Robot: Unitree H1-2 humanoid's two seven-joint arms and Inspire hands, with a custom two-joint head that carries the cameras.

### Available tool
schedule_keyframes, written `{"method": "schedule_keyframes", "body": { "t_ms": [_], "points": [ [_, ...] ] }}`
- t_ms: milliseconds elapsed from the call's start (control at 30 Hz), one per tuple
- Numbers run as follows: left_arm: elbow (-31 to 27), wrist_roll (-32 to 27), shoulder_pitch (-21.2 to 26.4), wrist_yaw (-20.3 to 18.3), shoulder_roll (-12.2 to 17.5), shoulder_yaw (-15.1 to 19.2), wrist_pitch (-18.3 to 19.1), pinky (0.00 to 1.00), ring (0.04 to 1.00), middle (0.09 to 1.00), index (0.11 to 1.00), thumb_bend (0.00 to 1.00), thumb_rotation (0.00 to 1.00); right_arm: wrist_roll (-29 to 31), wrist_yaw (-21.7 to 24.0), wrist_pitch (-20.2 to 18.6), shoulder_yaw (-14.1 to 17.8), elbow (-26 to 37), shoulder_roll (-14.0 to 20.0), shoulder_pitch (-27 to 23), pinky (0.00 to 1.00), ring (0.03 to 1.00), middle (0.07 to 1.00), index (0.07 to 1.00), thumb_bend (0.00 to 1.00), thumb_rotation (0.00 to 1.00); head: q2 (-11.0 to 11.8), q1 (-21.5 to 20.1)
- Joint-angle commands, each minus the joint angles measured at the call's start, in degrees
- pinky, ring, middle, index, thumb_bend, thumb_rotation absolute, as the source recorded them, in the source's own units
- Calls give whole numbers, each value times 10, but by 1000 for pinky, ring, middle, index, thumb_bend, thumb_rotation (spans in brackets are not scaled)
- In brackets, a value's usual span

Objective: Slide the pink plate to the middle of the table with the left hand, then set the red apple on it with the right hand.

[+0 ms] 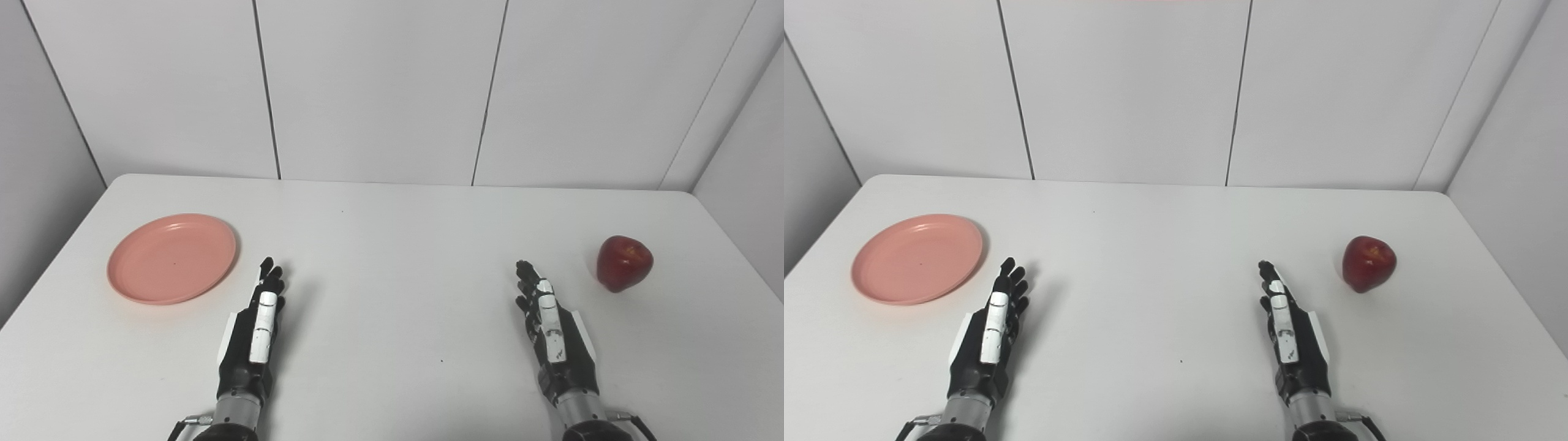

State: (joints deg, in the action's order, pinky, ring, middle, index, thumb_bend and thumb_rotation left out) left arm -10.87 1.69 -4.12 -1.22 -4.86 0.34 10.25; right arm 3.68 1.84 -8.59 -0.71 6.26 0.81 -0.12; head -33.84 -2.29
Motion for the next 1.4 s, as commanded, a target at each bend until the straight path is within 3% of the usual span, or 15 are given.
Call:
{"method": "schedule_keyframes", "body": {
  "t_ms": [0,1000,1367],
  "points": [
    [-12,0,-13,-7,19,-4,-5,1000,1000,1000,1000,665,1000,-4,6,16,-5,-5,2,2,1000,1000,979,921,818,1000,0,0],
    [-8,2,-11,-9,21,-5,-9,1000,1000,1000,1000,664,1000,0,5,9,-5,-2,2,2,1000,1000,976,937,803,1000,-1,1],
    [-9,20,-17,9,0,-18,-4,1000,1000,991,1000,686,1000,17,16,25,7,-14,15,6,1000,1000,982,945,819,1000,17,56]
  ]
}}
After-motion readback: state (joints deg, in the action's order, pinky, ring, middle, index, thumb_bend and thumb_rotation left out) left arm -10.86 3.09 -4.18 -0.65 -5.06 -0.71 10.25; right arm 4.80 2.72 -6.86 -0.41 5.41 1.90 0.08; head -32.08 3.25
